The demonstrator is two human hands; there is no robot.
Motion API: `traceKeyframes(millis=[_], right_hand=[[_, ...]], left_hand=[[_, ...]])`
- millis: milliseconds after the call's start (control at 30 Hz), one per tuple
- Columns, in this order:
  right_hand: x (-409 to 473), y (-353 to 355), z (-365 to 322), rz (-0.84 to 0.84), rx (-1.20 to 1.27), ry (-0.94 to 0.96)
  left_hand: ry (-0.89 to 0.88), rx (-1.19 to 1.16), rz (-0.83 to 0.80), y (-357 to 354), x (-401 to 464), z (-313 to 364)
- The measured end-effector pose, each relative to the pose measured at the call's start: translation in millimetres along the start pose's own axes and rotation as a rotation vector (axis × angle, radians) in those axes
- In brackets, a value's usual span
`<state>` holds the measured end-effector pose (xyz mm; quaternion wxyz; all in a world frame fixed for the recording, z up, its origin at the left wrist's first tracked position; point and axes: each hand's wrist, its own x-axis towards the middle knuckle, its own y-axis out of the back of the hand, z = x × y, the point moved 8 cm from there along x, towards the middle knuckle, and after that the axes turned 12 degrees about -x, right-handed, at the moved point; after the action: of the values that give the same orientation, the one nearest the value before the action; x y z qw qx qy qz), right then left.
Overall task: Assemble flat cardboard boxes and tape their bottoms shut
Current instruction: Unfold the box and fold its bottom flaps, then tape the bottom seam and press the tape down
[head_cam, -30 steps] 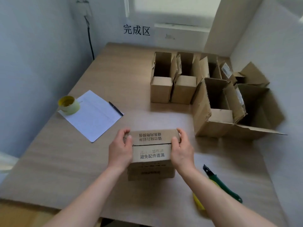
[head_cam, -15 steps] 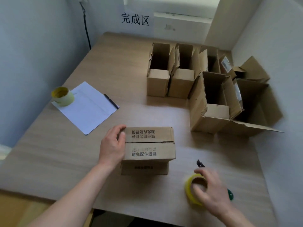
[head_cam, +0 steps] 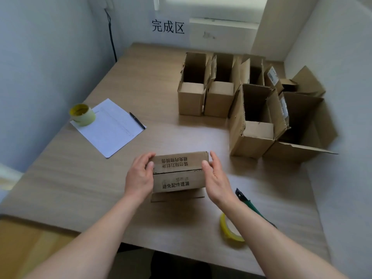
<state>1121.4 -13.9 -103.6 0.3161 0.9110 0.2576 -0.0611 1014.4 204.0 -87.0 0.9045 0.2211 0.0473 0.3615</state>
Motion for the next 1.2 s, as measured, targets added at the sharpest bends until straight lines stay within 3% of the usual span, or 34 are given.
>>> traceKeyframes(millis=[233,433,533,600,733,833,967,1000,1067,1133,1200], right_hand=[[2.7,-13.1,10.0,0.162,-0.366,-0.059],[15.7,-28.4,20.6,0.143,-0.432,-0.215],[25.5,-26.9,18.0,0.157,-0.461,-0.233],[24.7,-27.3,16.0,0.170,-0.467,-0.218],[22.2,-27.8,12.5,0.161,-0.492,-0.185],[23.3,-28.8,7.1,0.091,-0.491,-0.132],[-10.6,9.1,26.4,0.190,-0.123,-0.100],[-27.3,26.4,39.3,0.234,-0.162,-0.073],[-62.7,50.9,71.6,0.227,-0.510,0.030],[-90.3,51.0,106.3,0.062,-0.921,0.125],[-106.0,42.8,125.9,-0.056,-1.106,0.188]], left_hand=[[-0.038,0.054,0.046,7.4,-1.5,-9.2],[0.181,0.199,-0.176,-4.6,29.4,-32.7],[0.203,0.203,-0.221,-9.1,40.2,-31.8],[0.106,0.243,-0.212,-9.0,34.2,-24.6],[-0.491,0.495,-0.322,-20.2,-6.4,9.7],[-0.531,0.576,-0.415,-22.8,-12.1,6.4],[-0.495,0.545,-0.396,-21.3,-7.1,8.5],[-0.496,0.528,-0.394,-21.7,-7.0,8.6],[-0.506,0.511,-0.384,-21.2,-7.0,8.1],[-0.512,0.512,-0.373,-20.4,-6.6,7.1],[-0.510,0.514,-0.380,-21.2,-6.6,8.0]])
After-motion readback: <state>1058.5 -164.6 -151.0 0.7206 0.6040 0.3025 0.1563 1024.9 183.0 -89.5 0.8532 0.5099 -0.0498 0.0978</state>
